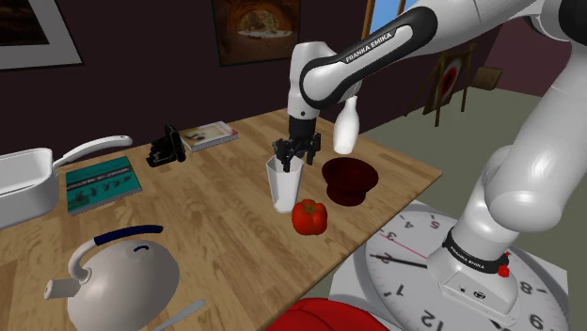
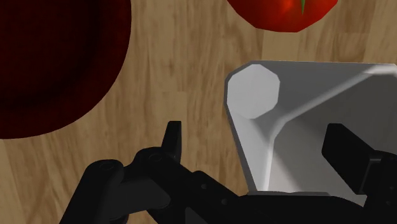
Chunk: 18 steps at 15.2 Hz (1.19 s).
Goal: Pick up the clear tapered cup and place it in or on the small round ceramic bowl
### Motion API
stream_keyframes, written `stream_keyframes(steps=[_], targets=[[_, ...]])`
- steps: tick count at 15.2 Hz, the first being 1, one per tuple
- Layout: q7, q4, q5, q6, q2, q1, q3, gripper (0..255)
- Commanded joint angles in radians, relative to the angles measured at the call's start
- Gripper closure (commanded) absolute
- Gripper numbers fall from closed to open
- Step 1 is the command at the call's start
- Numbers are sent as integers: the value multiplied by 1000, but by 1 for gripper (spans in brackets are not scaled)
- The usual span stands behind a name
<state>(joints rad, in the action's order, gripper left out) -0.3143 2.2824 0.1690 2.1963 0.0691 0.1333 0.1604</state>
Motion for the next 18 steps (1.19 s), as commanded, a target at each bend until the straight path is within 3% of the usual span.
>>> stream_keyframes(steps=[1, 2, 3, 12, 18], targets=[[0, 0, 0, 0, 0, 0, 0, 0], [0, 0, 0, 0, 0, 0, 0, 0], [0, 0, 0, 0, 0, 0, 0, 255], [0, 0, 0, 0, 0, 0, 0, 255], [-7, -43, -2, -81, 38, -2, -3, 255]])
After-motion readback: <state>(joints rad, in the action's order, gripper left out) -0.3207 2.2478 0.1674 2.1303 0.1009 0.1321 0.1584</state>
